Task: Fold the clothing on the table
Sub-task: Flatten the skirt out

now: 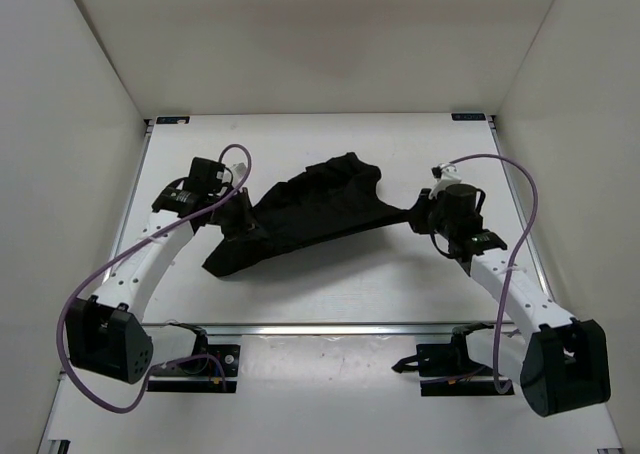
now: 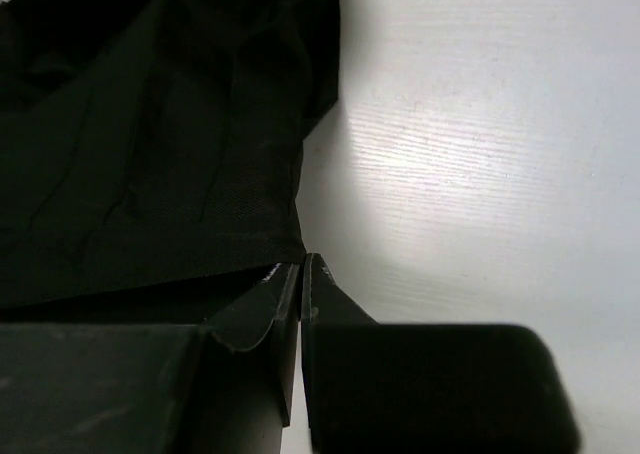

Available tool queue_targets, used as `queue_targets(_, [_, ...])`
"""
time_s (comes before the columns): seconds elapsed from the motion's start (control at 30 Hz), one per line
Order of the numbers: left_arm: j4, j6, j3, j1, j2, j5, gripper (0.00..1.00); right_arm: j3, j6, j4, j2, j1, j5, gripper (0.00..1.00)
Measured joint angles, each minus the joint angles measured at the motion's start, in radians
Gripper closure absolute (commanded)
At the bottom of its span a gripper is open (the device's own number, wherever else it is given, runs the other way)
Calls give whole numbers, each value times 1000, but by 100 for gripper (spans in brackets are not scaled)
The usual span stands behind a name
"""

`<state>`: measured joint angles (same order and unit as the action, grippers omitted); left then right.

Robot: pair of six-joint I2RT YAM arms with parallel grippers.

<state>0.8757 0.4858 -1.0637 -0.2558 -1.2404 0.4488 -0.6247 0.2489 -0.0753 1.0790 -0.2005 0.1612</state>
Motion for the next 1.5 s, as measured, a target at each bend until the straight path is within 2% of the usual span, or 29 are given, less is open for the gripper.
queue_targets(0.1, [37,-14,-65,-17,-47,-47,100,-39,3,-44,-30,15,14,100])
queue_targets(0.23, [41,-36,-262,-36,-166,-126,100,-245,-33,-123,19,61,33,100])
queue_targets(0.33, [51,-77,-484,-39,-298,-193,100,-505,-89,-196,122,74,40,100])
queue_targets(0.5, [106,-171,-1067,-42,-620,-306,100,-910,-179,-270,301,77,19,100])
queue_targets(0.57, [76,-188,-1160,-45,-653,-343,100,-1028,-200,-287,349,77,14,100])
queue_targets(0.63, [40,-209,-1166,-55,-622,-396,100,-1086,-216,-283,367,74,13,100])
queue_targets(0.73, [-18,-241,-1089,-73,-521,-456,100,-1068,-235,-274,344,71,10,100])
queue_targets(0.83, [-82,-250,-892,-74,-373,-446,100,-912,-239,-254,261,71,25,100])
queue_targets(1.03, [-183,-196,-245,-133,-127,-406,100,-421,-210,-278,53,79,74,100])
queue_targets(1.17, [-155,-115,56,-176,-64,-362,100,-202,-138,-366,-38,60,113,100])
queue_targets(1.27, [-109,-77,151,-168,17,-324,100,-118,-93,-410,-106,23,130,100])
queue_targets(1.37, [-69,-58,185,-158,99,-321,100,-86,-73,-409,-139,-15,136,100])
queue_targets(1.5, [-50,-49,211,-158,96,-316,100,-43,-41,-376,-144,-22,158,100])
